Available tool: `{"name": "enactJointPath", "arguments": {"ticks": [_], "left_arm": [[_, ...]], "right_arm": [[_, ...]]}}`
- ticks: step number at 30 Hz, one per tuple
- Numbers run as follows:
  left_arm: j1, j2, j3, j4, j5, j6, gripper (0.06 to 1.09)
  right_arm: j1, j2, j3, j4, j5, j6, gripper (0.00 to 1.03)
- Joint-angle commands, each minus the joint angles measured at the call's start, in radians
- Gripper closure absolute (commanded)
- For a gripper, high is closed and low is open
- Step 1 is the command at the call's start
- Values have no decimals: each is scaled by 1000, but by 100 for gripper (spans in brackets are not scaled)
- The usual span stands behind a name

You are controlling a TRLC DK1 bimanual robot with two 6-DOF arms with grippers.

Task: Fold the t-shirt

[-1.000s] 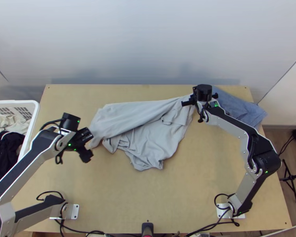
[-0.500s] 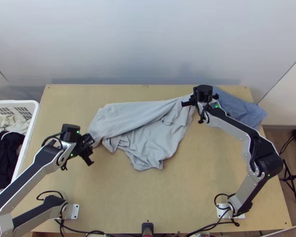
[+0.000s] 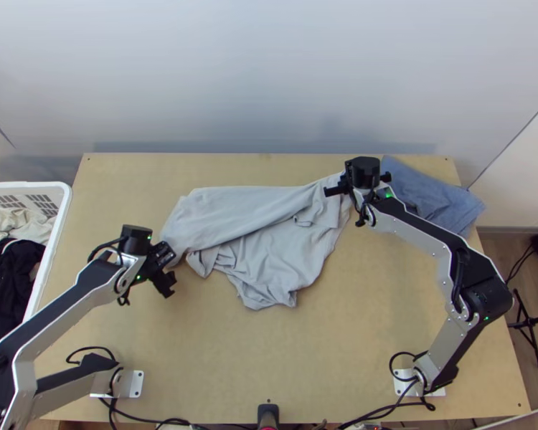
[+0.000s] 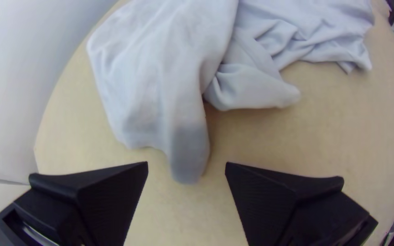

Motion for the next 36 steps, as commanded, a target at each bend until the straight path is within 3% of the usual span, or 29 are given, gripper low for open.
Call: {"name": "enactJointPath", "arguments": {"ticks": [1,2,4,5,21,29,36], "left_arm": [[10,124,36,128,-2,-28,43],[10,134,43,146,-2,-28,56],[8,143,52,184,-5,-26,94],[10,147,62,201,-10,-26,106],[225,442,650,32,9,-60,105],[182,740,941,43,10,-178,105],[108,933,1069,42,13,-259,105]], "right_arm": [[14,-3,-14,-1,0,4,100],[14,-3,-16,-1,0,4,100],[16,-4,-19,-1,0,4,100],[14,-4,-19,-1,-1,4,100],[27,2,-40,1,0,15,100],[50,6,-65,1,0,13,100],[93,-14,-120,1,0,21,100]]}}
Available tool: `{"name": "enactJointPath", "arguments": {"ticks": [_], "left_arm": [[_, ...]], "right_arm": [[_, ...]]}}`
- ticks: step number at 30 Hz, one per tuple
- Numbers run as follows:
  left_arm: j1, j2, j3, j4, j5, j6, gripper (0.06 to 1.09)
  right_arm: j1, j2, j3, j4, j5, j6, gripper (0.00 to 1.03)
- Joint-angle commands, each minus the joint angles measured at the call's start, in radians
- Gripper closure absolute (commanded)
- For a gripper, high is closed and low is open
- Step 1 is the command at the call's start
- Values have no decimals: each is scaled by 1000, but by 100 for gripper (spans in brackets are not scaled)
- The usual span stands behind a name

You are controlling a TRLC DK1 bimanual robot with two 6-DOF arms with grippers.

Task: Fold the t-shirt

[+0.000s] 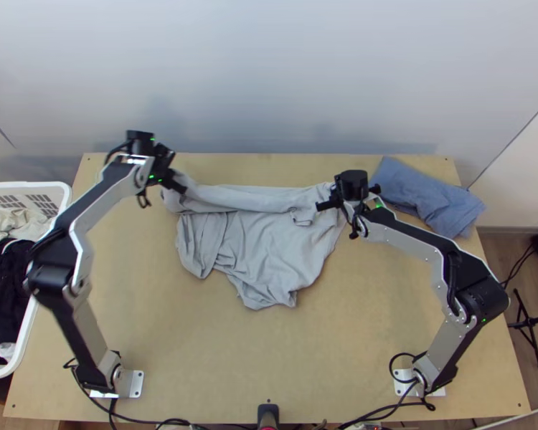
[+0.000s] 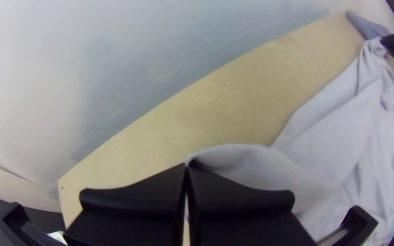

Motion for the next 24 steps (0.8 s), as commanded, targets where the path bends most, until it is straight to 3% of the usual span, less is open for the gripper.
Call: {"name": "enactJointPath", "arguments": {"ticks": [1,6,8,10,13,14,16,24], "left_arm": [[-55,203,162,4,3,-87,105],[-44,222,203,40,54,-236,104],[-29,208,223,29,56,-307,87],[-8,183,226,20,72,-364,63],[26,159,237,10,85,-410,60],[37,151,238,3,100,-413,48],[63,146,260,-43,131,-428,13],[166,110,287,-151,184,-502,10]], "right_arm": [[38,-18,-47,0,0,6,100],[56,-40,-61,0,2,23,100],[58,-44,-60,0,5,26,100],[53,-44,-50,0,25,32,100],[27,-43,-37,0,46,50,100],[21,-43,-35,0,51,52,100],[10,-43,-32,0,65,52,100],[-14,-44,-26,0,89,50,100]]}}
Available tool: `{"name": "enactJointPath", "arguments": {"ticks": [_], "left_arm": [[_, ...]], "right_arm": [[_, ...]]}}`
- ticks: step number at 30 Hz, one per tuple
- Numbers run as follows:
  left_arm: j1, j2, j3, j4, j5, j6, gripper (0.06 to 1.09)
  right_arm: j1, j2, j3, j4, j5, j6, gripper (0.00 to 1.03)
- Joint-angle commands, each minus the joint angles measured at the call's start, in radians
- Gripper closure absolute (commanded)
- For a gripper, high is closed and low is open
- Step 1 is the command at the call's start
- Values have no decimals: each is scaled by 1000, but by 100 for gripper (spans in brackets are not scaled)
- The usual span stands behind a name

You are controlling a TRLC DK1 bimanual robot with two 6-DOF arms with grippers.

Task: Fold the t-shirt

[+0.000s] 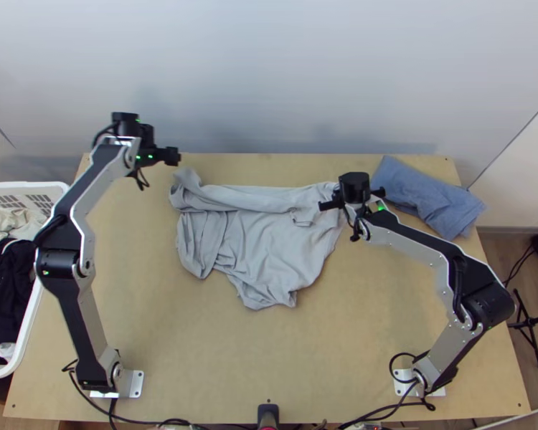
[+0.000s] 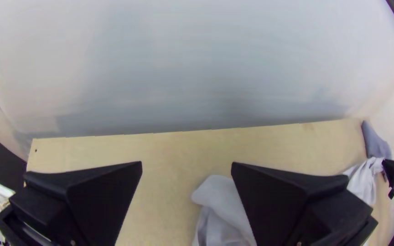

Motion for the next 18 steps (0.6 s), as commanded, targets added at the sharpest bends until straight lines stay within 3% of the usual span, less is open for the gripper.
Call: {"name": "enactJointPath", "arguments": {"ticks": [1,4,7,15,18], "left_arm": [[90,-31,19,-119,86,-53,10],[119,-25,7,-228,224,16,10],[141,-26,-29,-276,304,41,10],[125,-66,-136,-257,388,112,11],[124,-64,-141,-234,403,110,28]], "right_arm": [[-12,-2,7,0,20,2,100],[-4,-2,7,0,20,2,100],[4,-2,7,0,20,2,100],[7,1,5,0,20,5,100],[8,1,10,0,20,4,100]]}}
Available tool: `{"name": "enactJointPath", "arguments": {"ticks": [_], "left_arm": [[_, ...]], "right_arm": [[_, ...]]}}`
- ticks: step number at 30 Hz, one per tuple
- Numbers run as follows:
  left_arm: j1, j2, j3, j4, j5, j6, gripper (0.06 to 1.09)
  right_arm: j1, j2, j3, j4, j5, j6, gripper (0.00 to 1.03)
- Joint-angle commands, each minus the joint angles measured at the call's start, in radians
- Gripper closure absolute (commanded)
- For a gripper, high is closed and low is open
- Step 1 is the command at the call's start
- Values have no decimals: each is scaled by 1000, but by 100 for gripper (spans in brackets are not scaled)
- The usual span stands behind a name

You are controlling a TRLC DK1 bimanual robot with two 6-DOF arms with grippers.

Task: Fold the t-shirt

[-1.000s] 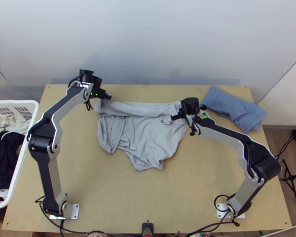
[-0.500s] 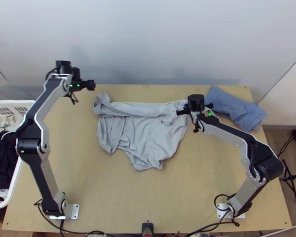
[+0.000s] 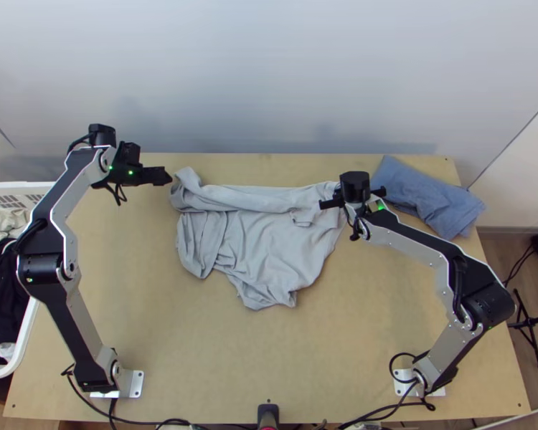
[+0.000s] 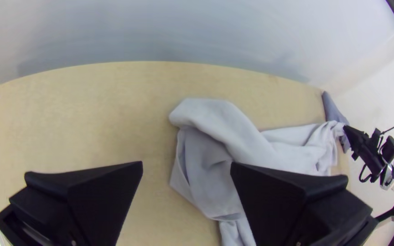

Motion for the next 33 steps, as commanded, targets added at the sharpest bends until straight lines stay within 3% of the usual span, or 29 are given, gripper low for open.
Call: {"name": "enactJointPath", "arguments": {"ticks": [1,11,33], "left_arm": [[2,-12,-48,29,55,19,33],[-5,31,-42,110,6,26,35],[-84,195,127,116,-20,-4,34]], "right_arm": [[3,3,6,0,2,-1,100],[9,12,13,0,5,1,100],[11,23,17,0,6,1,100]]}}
